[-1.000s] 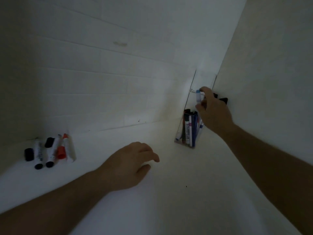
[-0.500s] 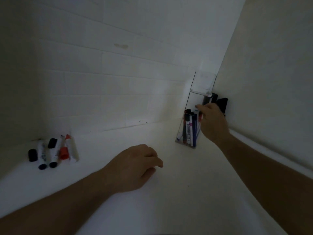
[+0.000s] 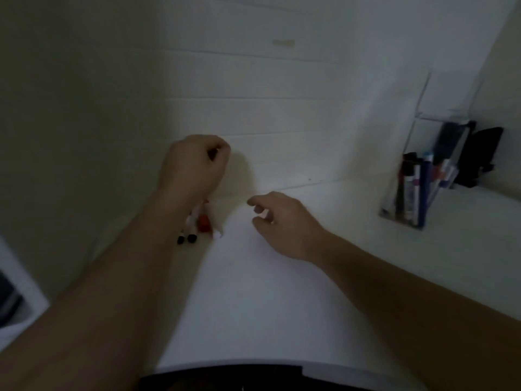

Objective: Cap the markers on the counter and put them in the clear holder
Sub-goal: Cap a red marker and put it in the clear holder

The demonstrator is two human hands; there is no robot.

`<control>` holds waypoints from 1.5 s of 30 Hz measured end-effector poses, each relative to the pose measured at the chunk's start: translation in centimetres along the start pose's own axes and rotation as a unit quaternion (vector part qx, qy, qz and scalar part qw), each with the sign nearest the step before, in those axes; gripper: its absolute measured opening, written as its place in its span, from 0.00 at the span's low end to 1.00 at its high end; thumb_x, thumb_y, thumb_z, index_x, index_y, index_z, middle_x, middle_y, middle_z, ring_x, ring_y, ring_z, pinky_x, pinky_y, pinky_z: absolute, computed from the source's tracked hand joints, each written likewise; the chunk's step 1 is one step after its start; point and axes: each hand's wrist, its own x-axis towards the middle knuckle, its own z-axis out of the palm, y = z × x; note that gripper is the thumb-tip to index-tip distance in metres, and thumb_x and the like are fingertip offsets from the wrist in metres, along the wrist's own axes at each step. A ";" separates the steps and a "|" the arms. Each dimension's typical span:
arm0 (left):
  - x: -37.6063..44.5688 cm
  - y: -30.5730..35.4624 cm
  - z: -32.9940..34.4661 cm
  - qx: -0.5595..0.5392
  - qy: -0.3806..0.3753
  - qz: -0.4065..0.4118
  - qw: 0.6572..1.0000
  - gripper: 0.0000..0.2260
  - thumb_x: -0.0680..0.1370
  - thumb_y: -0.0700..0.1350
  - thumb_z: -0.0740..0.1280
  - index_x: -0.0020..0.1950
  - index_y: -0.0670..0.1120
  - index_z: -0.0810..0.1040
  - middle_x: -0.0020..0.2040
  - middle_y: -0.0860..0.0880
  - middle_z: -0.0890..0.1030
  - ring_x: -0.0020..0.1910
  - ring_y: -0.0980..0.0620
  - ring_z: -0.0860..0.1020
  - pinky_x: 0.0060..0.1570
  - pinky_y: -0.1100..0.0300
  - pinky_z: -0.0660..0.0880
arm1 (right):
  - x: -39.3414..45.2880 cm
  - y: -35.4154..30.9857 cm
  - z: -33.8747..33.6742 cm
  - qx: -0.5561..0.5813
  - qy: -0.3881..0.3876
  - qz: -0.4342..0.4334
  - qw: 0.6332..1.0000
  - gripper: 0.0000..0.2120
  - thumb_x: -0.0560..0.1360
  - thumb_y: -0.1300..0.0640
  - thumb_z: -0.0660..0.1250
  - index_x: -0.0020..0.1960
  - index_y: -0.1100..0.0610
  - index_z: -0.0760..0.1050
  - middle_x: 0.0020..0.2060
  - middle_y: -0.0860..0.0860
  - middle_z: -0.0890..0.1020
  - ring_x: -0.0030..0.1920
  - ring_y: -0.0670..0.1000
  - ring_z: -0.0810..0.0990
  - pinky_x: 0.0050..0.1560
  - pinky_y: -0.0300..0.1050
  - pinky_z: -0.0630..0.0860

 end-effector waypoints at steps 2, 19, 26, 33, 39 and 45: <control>0.7 -2.1 -1.4 -0.022 -0.005 -0.080 0.997 0.10 0.78 0.52 0.65 0.51 0.51 0.85 0.43 0.53 0.84 0.43 0.53 0.81 0.47 0.58 0.77 | 0.8 -1.9 2.1 0.001 -0.048 -0.036 0.998 0.19 0.80 0.50 0.65 0.70 0.49 0.74 0.59 0.51 0.79 0.52 0.49 0.77 0.60 0.46 0.74; 0.3 -2.9 -2.3 0.080 -0.428 -0.120 0.892 0.12 0.71 0.51 0.78 0.53 0.60 0.83 0.48 0.55 0.82 0.43 0.55 0.82 0.43 0.60 0.77 | 2.2 -0.7 0.9 -0.185 -0.074 -0.025 0.980 0.13 0.80 0.40 0.58 0.47 0.48 0.73 0.44 0.53 0.75 0.49 0.58 0.80 0.42 0.46 0.70; -0.9 -0.4 0.0 0.120 -0.448 -0.044 0.885 0.12 0.71 0.52 0.76 0.53 0.64 0.83 0.54 0.61 0.78 0.43 0.56 0.81 0.43 0.58 0.81 | -0.7 4.4 -1.0 -0.062 0.103 0.081 0.989 0.15 0.78 0.48 0.67 0.39 0.53 0.65 0.34 0.50 0.78 0.37 0.57 0.76 0.38 0.48 0.72; -1.2 -0.3 1.2 0.143 -0.410 -0.040 0.900 0.15 0.72 0.54 0.76 0.59 0.58 0.81 0.51 0.59 0.73 0.52 0.56 0.74 0.41 0.64 0.68 | -0.7 5.0 -1.8 0.120 0.186 0.155 0.963 0.13 0.78 0.47 0.68 0.51 0.52 0.67 0.31 0.49 0.77 0.33 0.48 0.76 0.37 0.43 0.71; -1.7 -0.3 2.4 0.058 -0.330 -0.047 0.941 0.05 0.76 0.47 0.73 0.50 0.56 0.82 0.44 0.59 0.81 0.45 0.58 0.79 0.38 0.70 0.70 | -0.4 5.4 -1.5 0.136 0.195 0.104 0.966 0.09 0.82 0.48 0.63 0.60 0.48 0.72 0.35 0.49 0.78 0.35 0.47 0.76 0.38 0.47 0.70; -2.3 0.7 3.7 -0.118 -0.216 -0.126 0.961 0.09 0.73 0.38 0.73 0.45 0.53 0.81 0.40 0.54 0.84 0.36 0.58 0.80 0.41 0.62 0.76 | -0.6 5.5 -1.4 0.013 0.187 0.003 0.982 0.11 0.82 0.48 0.59 0.62 0.45 0.76 0.44 0.48 0.77 0.45 0.52 0.76 0.44 0.48 0.73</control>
